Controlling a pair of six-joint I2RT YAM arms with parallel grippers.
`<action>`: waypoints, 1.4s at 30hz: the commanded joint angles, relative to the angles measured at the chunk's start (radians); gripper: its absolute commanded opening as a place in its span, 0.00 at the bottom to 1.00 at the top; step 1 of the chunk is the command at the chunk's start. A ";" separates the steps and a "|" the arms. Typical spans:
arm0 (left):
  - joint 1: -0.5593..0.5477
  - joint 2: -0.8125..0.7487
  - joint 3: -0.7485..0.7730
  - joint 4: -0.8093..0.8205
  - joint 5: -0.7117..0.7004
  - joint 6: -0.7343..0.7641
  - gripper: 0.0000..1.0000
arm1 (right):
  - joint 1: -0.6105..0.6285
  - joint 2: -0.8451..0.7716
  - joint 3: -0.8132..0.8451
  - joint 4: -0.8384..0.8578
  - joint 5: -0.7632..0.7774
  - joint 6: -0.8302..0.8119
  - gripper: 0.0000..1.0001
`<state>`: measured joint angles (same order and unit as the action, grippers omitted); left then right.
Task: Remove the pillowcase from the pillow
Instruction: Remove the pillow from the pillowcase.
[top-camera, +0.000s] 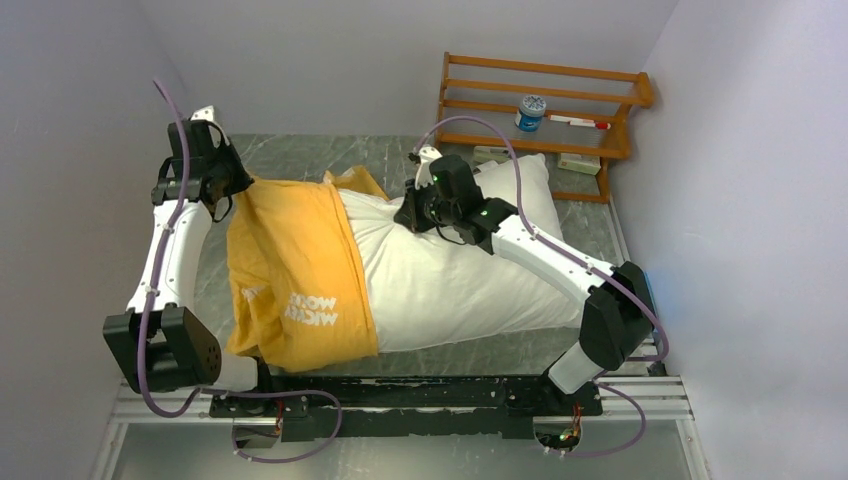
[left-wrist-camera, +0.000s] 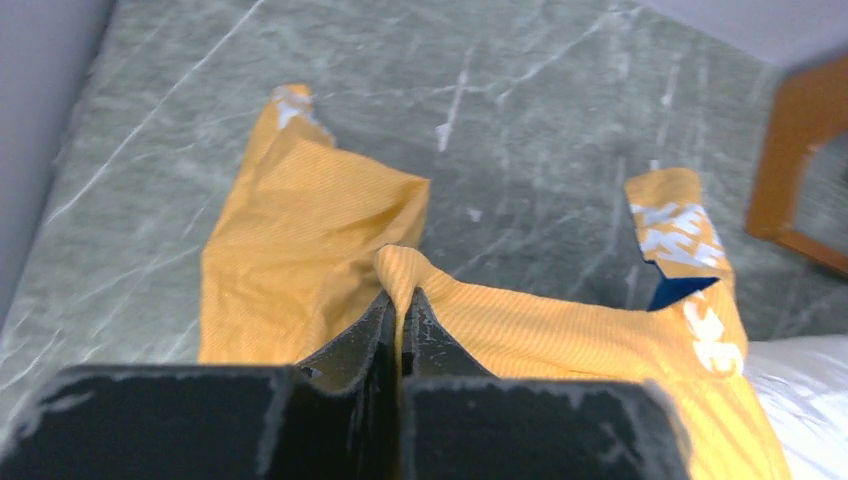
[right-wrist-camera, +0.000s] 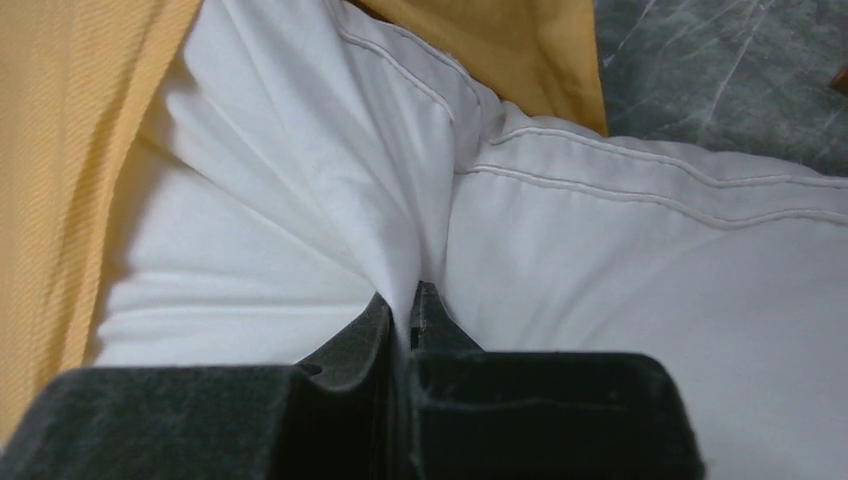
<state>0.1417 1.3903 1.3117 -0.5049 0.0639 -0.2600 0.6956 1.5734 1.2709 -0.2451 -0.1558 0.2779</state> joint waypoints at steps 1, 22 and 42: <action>0.032 -0.029 0.047 -0.010 -0.347 0.016 0.05 | -0.066 0.030 -0.018 -0.237 0.230 0.005 0.00; 0.089 -0.112 -0.164 0.084 0.236 -0.131 0.97 | -0.221 0.018 0.044 -0.219 0.057 0.067 0.00; -0.244 -0.371 -0.428 -0.087 0.159 -0.054 0.97 | 0.055 -0.228 0.052 -0.295 0.148 0.062 0.68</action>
<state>-0.0898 1.0832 0.9344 -0.5423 0.2749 -0.3347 0.6689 1.4094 1.3880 -0.5087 -0.1207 0.3119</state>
